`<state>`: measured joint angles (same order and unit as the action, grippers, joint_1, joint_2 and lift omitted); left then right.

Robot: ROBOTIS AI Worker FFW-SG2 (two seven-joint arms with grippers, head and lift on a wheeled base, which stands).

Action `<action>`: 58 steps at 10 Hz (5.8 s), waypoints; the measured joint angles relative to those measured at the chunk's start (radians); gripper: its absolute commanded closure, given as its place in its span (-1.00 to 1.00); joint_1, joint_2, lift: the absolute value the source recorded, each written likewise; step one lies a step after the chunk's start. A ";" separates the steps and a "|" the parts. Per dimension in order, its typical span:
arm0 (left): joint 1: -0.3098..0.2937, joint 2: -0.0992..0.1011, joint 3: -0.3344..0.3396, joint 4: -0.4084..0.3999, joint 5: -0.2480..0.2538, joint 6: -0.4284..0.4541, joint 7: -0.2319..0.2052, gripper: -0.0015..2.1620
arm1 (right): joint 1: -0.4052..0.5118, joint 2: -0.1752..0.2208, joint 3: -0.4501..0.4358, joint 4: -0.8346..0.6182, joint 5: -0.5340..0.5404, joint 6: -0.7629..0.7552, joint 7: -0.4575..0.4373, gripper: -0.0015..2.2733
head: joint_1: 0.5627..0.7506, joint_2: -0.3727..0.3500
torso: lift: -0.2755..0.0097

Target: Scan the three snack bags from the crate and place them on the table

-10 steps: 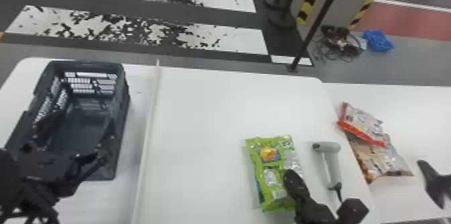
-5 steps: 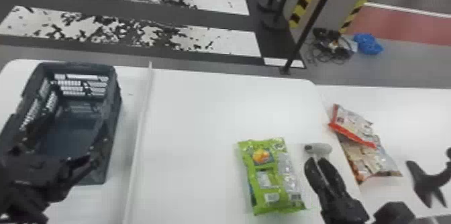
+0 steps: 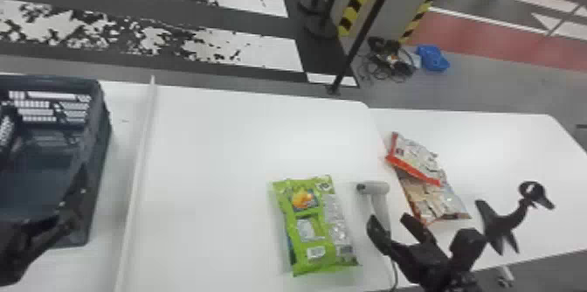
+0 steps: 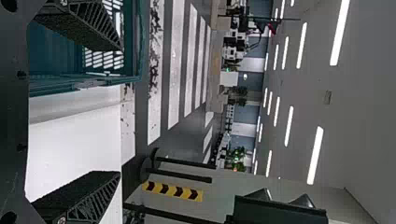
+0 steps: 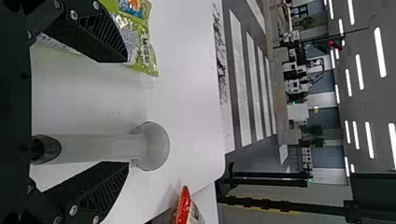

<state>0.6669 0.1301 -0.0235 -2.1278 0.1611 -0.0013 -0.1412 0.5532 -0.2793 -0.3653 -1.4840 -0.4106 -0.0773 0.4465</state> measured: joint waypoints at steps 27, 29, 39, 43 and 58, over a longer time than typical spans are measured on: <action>0.043 -0.014 -0.051 -0.019 -0.077 -0.015 0.052 -0.96 | 0.340 0.057 -0.001 -0.056 -0.199 -0.080 0.292 0.93 | 0.41 -0.94 | 0.67; 0.040 -0.014 -0.051 -0.018 -0.077 -0.015 0.052 -0.96 | 0.327 0.055 0.041 -0.023 -0.177 -0.113 0.286 0.93 | 0.41 -0.94 | 0.67; 0.034 -0.014 -0.042 -0.024 -0.082 0.010 0.058 -0.96 | 0.190 0.018 -0.100 -0.062 -0.206 0.142 0.267 0.93 | 0.41 -0.94 | 0.67; 0.010 -0.006 -0.085 -0.024 -0.115 0.061 0.054 -0.96 | -0.007 -0.041 -0.168 -0.030 -0.126 0.364 0.219 0.93 | 0.41 -0.94 | 0.67; -0.010 0.017 -0.098 -0.010 -0.115 0.069 0.051 -0.96 | -0.069 -0.072 -0.197 -0.187 -0.095 0.744 0.292 -0.94 | 0.41 -0.94 | 0.67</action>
<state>0.6565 0.1472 -0.1212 -2.1382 0.0462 0.0680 -0.0904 0.4841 -0.3516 -0.5621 -1.6710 -0.5056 0.6669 0.7388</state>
